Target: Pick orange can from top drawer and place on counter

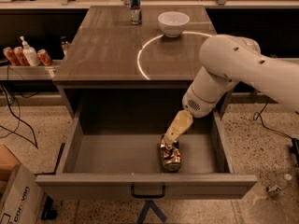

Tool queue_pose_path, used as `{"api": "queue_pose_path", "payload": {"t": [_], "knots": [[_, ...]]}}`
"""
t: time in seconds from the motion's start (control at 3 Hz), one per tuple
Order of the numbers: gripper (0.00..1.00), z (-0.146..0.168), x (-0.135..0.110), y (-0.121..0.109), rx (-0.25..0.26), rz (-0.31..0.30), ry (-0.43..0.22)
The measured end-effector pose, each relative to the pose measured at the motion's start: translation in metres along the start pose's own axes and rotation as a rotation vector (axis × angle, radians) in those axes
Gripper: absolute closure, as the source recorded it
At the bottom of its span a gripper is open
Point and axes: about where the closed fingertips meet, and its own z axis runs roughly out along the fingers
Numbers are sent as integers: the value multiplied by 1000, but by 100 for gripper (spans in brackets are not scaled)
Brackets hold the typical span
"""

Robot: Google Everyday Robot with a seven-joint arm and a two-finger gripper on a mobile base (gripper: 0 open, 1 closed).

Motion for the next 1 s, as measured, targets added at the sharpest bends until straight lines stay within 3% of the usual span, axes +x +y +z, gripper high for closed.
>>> {"api": "queue_pose_path", "payload": {"t": [0.67, 1.0], "knots": [[0, 62, -5, -2, -23, 180, 60], [0, 89, 3, -4, 19, 268, 158]]}}
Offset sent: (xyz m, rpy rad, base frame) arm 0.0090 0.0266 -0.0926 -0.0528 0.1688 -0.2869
